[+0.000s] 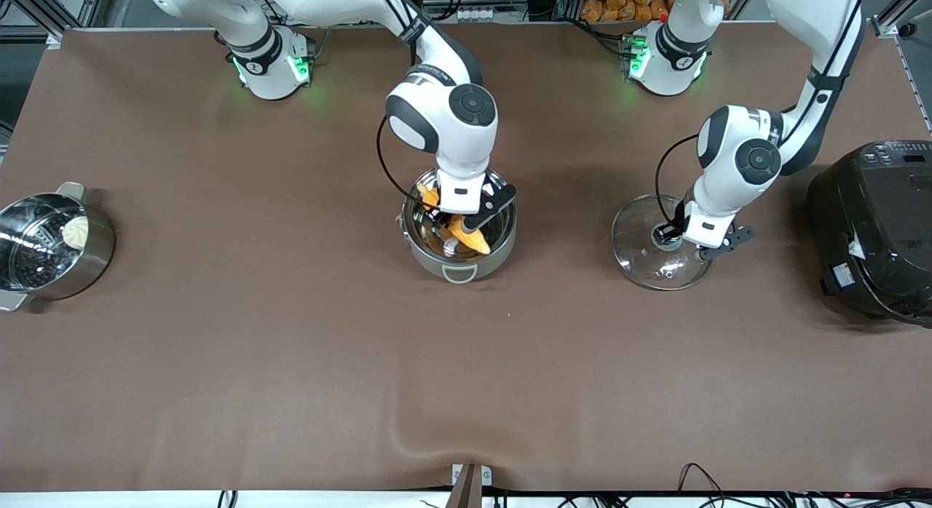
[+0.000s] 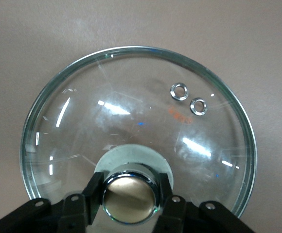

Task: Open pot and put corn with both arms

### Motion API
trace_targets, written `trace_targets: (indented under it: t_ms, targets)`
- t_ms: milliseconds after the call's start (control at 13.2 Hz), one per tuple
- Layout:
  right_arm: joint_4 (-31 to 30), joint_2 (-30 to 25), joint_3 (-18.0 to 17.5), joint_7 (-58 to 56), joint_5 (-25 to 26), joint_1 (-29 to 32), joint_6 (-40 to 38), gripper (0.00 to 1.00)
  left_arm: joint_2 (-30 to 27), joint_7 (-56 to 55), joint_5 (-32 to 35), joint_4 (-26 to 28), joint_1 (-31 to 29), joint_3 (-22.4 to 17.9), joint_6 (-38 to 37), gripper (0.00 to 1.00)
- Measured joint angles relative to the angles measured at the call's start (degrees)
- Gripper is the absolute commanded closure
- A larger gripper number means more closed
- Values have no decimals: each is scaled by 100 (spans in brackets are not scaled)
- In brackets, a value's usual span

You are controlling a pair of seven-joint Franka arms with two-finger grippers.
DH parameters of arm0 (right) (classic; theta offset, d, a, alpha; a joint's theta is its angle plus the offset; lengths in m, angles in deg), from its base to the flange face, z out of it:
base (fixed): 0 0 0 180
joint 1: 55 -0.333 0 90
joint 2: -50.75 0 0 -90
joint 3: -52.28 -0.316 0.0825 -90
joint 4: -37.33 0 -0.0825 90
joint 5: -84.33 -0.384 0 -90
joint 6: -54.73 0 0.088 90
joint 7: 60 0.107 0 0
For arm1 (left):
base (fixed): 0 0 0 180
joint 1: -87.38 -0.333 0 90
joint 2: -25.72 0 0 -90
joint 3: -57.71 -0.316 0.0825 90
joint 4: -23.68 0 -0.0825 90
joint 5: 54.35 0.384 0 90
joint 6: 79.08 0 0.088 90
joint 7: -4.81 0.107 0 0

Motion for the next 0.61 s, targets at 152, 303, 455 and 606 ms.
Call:
trace_targets:
  t_ms: [152, 303, 455, 606]
  targets:
    - [20, 3, 0, 93, 11, -30, -19, 0, 53, 0, 0, -1, -1, 0, 14, 12]
    - [72, 2, 1, 342, 11, -32, -45, 0, 55, 0, 0, -5, -2, 0, 16, 0]
    - [142, -3, 2, 784, 11, -33, -122, 0, 44, 0, 0, -114, -7, 0, 37, 0]
    - [268, -89, 48, 1016, -4, -23, -413, 0, -61, 0, 0, -398, -17, 0, -10, 0]
